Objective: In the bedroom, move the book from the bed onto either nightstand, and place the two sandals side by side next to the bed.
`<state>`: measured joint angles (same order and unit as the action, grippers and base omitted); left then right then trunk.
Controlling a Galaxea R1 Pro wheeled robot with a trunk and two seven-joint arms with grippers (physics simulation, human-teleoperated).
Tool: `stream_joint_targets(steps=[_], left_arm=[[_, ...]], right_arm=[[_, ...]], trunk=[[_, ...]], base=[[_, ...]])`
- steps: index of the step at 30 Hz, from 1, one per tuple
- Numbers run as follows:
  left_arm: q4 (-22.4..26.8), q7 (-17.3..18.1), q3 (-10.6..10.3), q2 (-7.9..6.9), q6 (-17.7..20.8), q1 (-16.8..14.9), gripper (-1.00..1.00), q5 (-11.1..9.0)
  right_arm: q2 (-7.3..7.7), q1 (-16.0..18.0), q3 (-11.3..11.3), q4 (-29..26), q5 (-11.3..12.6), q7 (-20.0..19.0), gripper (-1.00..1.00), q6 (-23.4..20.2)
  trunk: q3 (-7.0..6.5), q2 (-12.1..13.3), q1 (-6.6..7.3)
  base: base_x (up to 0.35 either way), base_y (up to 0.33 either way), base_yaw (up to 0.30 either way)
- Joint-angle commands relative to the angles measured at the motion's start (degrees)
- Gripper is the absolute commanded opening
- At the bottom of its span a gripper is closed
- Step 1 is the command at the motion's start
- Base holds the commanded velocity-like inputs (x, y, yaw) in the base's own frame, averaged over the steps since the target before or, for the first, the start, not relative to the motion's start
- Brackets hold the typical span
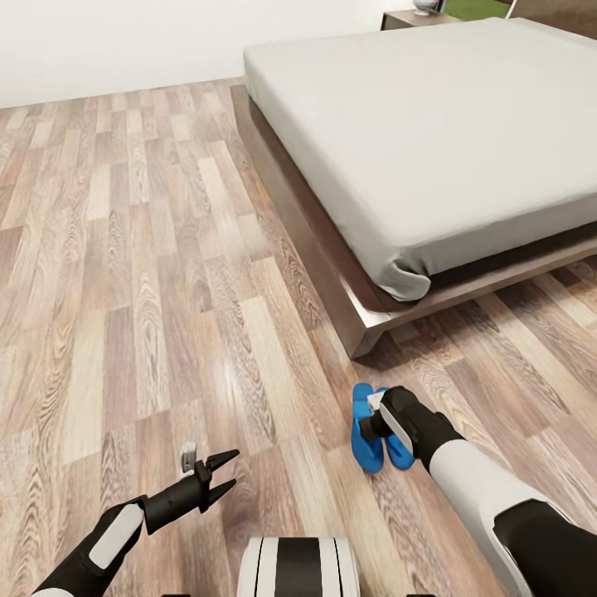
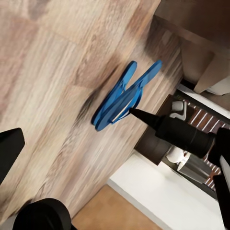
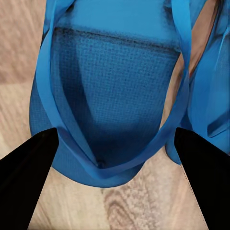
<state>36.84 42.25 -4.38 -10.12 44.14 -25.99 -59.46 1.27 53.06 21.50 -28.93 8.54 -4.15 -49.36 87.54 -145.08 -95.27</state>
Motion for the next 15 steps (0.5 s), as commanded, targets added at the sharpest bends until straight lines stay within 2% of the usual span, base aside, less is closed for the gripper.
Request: stream_joint_targets(steps=[1,15], left_arm=[[-0.02,0.05,-0.19,-0.09,0.27,-0.03,1.0,-0.4],[-0.02,0.11,-0.26,-0.16,0.26,-0.03,1.0,-0.39]], right_arm=[[0.11,0.19,0.47,-0.07,0.51,0.15,-1.0,-0.21],[0.14,0.62,0.51,-0.07,0.42,0.19,-1.0,-0.21]], trunk=[[0.03,-0.01,0.01],[0.03,-0.01,0.01]], base=[[0.0,0.0,0.0],[0.0,0.0,0.0]])
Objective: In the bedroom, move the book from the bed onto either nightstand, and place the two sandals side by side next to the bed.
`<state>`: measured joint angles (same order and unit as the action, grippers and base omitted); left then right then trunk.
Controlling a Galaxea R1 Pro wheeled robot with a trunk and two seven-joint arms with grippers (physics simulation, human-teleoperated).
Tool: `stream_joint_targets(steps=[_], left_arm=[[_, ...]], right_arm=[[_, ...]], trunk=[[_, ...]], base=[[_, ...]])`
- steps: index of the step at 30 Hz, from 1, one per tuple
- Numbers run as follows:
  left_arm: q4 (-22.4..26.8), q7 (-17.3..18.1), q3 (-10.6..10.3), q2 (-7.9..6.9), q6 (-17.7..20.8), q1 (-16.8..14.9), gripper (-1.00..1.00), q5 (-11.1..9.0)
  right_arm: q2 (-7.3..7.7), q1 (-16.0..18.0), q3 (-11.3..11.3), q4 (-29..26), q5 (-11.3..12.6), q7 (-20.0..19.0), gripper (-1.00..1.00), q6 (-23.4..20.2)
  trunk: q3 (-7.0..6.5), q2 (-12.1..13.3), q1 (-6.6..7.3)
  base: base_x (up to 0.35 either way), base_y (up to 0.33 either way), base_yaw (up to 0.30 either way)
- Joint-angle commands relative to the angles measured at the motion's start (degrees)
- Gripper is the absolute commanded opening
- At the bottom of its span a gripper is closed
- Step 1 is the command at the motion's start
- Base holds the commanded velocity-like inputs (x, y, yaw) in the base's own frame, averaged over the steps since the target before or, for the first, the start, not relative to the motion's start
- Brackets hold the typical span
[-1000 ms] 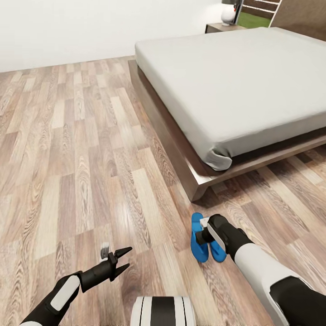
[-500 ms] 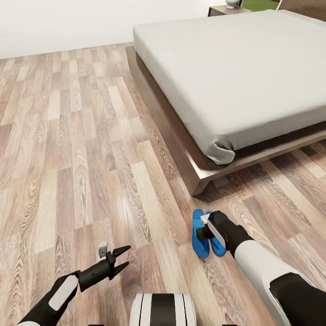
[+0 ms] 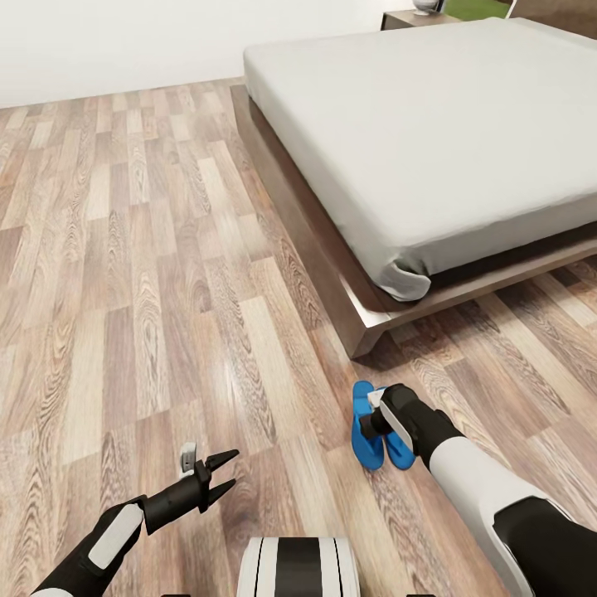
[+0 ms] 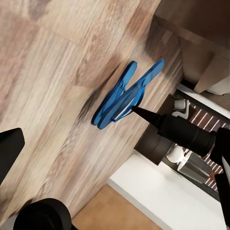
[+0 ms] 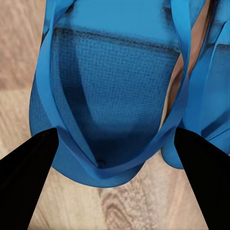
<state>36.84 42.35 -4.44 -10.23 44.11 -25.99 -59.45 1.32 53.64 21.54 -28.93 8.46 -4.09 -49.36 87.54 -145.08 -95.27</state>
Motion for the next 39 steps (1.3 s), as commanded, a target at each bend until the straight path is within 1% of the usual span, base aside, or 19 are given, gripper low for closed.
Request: stream_joint_targets(steps=[1,7,11,17,21,22,25,28,33,36,39], left_arm=[[-0.02,0.01,-0.18,-0.05,0.31,-0.03,1.0,-0.4],[-0.02,0.26,-0.16,-0.07,0.37,-0.01,1.0,-0.4],[-0.02,1.68,-0.17,-0.13,0.84,0.05,1.0,-0.4],[0.03,2.41,-0.2,-0.14,1.07,0.06,1.0,-0.4],[0.13,3.43,-0.21,-0.14,1.19,0.08,1.0,-0.4],[0.38,4.19,-0.21,-0.14,1.36,0.19,1.0,-0.4],[2.69,5.74,-0.2,-0.39,2.55,1.34,1.0,-0.33],[4.77,6.19,-0.21,-0.8,3.03,2.26,1.0,-0.32],[8.46,6.54,-0.21,-1.01,3.69,3.87,1.0,-0.35],[12.08,6.56,-0.2,-1.08,5.41,5.51,1.0,-0.3],[13.58,6.53,-0.19,-1.1,6.09,6.16,1.0,-0.27]], right_arm=[[0.09,0.05,0.47,-0.08,0.5,0.13,-1.0,-0.21],[0.16,0.06,0.5,-0.08,0.5,0.13,-1.0,-0.21],[0.17,0.06,0.51,-0.08,0.5,0.13,-1.0,-0.21],[0.36,0.06,0.47,-0.06,0.5,0.27,-1.0,-0.21],[0.4,0.06,0.45,-0.07,0.52,1.38,-1.0,-0.21],[0.38,0.06,0.44,-0.07,0.54,1.63,-1.0,-0.21],[0.36,0.06,0.45,-0.05,0.58,1.95,-1.0,-0.21],[0.25,0.06,0.46,-0.06,0.58,2.04,-1.0,-0.21],[0.1,0.06,0.46,-0.06,0.59,2.13,-1.0,-0.21],[0.03,0.06,0.49,-0.06,0.59,2.15,-1.0,-0.21],[0.01,0.06,0.48,-0.06,0.59,2.15,-1.0,-0.21]], trunk=[[0.03,-0.01,0.01],[0.03,-0.01,0.01],[0.03,-0.01,0.01],[0.03,-0.01,0.01],[0.03,-0.01,0.01],[0.03,-0.01,0.01],[0.03,-0.01,0.01],[0.03,-0.01,0.01],[0.03,-0.01,0.01],[0.03,-0.01,0.01],[0.03,-0.01,0.01]], base=[[0.0,0.0,0.0],[0.0,0.0,0.0],[0.0,0.0,0.0],[0.0,0.0,0.0],[0.0,0.0,0.0],[0.0,0.0,0.0],[0.0,0.0,0.0],[0.0,0.0,0.0],[0.0,0.0,0.0],[0.0,0.0,0.0],[0.0,0.0,0.0]])
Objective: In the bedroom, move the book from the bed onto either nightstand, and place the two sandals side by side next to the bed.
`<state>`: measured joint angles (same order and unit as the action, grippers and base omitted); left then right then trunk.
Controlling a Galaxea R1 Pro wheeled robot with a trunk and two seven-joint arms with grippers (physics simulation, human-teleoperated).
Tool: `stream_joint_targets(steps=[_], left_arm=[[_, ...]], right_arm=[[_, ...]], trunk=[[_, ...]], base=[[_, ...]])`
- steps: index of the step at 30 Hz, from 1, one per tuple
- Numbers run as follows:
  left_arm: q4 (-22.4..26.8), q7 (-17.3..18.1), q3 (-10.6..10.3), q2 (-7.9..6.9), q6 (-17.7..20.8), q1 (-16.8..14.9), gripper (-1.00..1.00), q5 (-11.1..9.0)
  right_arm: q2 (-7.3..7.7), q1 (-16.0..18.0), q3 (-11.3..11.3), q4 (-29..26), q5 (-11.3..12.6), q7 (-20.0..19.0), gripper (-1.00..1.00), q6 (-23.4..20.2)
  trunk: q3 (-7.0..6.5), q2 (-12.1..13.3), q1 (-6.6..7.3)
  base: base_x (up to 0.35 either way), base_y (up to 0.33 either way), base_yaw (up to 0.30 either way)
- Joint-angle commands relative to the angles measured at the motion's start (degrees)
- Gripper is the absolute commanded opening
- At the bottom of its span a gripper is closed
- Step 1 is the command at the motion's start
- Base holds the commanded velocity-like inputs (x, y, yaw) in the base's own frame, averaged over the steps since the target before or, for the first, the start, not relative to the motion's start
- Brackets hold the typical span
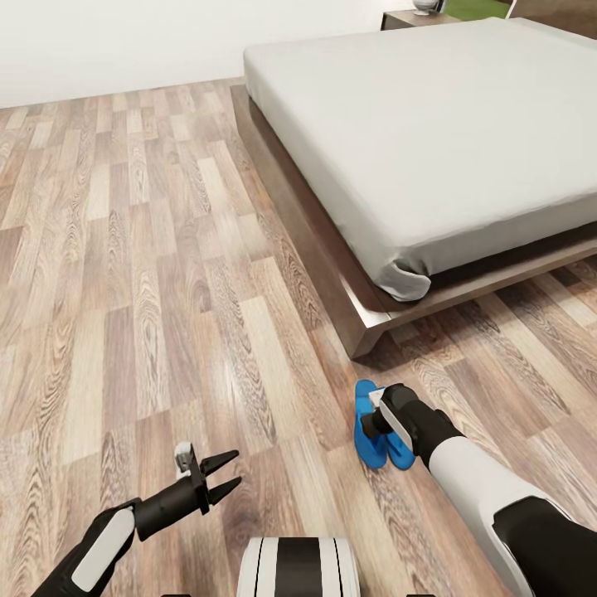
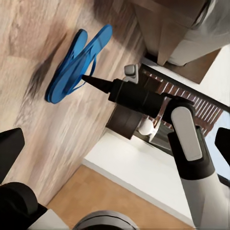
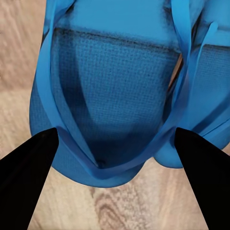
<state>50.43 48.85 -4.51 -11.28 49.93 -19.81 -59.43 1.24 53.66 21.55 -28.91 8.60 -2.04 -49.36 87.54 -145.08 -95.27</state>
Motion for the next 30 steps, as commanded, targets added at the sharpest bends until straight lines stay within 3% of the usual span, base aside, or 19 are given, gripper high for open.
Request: stream_joint_targets(steps=[1,30], left_arm=[[0.14,0.03,-0.12,-0.05,0.34,0.04,1.0,-0.3],[0.79,0.02,-0.07,-0.06,0.61,0.3,1.0,-0.27]], right_arm=[[0.09,0.04,0.48,-0.08,0.45,0.12,-1.0,-0.21],[-0.04,0.16,0.57,-0.09,0.45,0.23,-1.0,-0.21]], trunk=[[0.03,-0.01,0.01],[0.03,-0.01,0.01]], base=[[0.0,0.0,0.0],[0.0,0.0,0.0]])
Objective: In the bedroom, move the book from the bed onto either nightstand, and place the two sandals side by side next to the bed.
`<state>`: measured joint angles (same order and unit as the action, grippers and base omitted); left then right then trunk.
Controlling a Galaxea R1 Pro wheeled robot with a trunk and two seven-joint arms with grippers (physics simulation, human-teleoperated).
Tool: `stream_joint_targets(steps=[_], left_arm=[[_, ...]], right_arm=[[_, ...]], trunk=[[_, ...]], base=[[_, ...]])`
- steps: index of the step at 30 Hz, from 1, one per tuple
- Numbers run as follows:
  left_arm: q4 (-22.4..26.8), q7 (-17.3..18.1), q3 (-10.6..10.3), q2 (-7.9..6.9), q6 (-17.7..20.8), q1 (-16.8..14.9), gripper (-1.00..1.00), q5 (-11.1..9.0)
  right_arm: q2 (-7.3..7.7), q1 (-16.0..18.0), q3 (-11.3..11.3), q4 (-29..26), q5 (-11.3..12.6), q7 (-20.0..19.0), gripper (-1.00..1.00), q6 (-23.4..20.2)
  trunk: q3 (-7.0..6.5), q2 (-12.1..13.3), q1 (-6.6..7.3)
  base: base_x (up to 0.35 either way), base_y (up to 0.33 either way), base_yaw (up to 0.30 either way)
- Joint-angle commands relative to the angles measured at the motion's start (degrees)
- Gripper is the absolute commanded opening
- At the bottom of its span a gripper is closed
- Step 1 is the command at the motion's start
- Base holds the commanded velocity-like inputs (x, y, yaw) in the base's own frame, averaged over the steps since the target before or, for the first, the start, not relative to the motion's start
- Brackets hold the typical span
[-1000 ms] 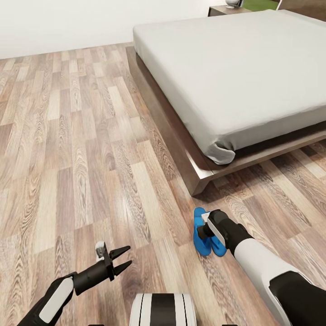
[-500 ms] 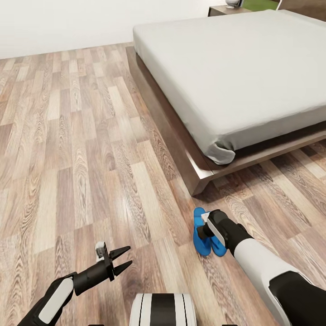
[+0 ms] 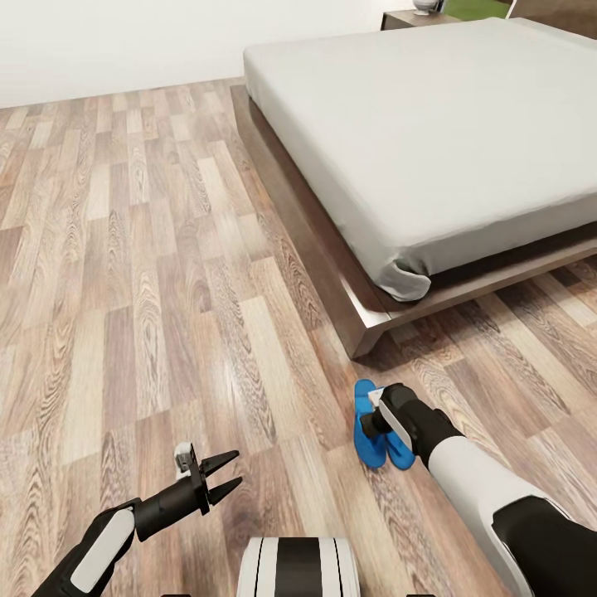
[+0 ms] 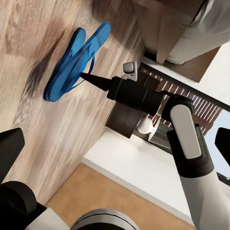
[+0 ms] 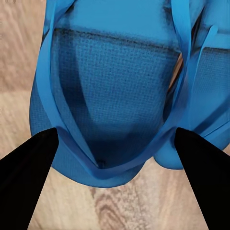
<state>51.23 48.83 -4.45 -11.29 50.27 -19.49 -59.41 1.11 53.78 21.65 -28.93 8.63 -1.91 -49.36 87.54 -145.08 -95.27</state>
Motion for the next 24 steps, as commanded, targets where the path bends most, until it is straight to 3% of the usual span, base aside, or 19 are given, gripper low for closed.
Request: stream_joint_targets(steps=[1,12,24], left_arm=[[-0.02,0.02,-0.13,-0.05,0.27,-0.03,1.0,-0.28],[-0.09,-0.04,-0.12,-0.05,0.27,-0.03,1.0,-0.27],[-0.09,0.0,-0.12,-0.07,0.27,-0.03,1.0,-0.27]], right_arm=[[0.04,0.11,0.48,-0.08,0.42,0.12,-1.0,-0.23],[-0.63,0.61,0.5,-0.07,0.34,0.15,-1.0,-0.3],[-0.64,0.8,0.5,-0.05,0.34,0.15,-1.0,-0.3]], trunk=[[0.26,-0.03,-0.02],[2.69,-0.17,-0.3],[2.69,-0.17,-0.3]], base=[[0.0,0.0,0.0],[0.0,0.0,0.0],[0.0,0.0,0.0]])
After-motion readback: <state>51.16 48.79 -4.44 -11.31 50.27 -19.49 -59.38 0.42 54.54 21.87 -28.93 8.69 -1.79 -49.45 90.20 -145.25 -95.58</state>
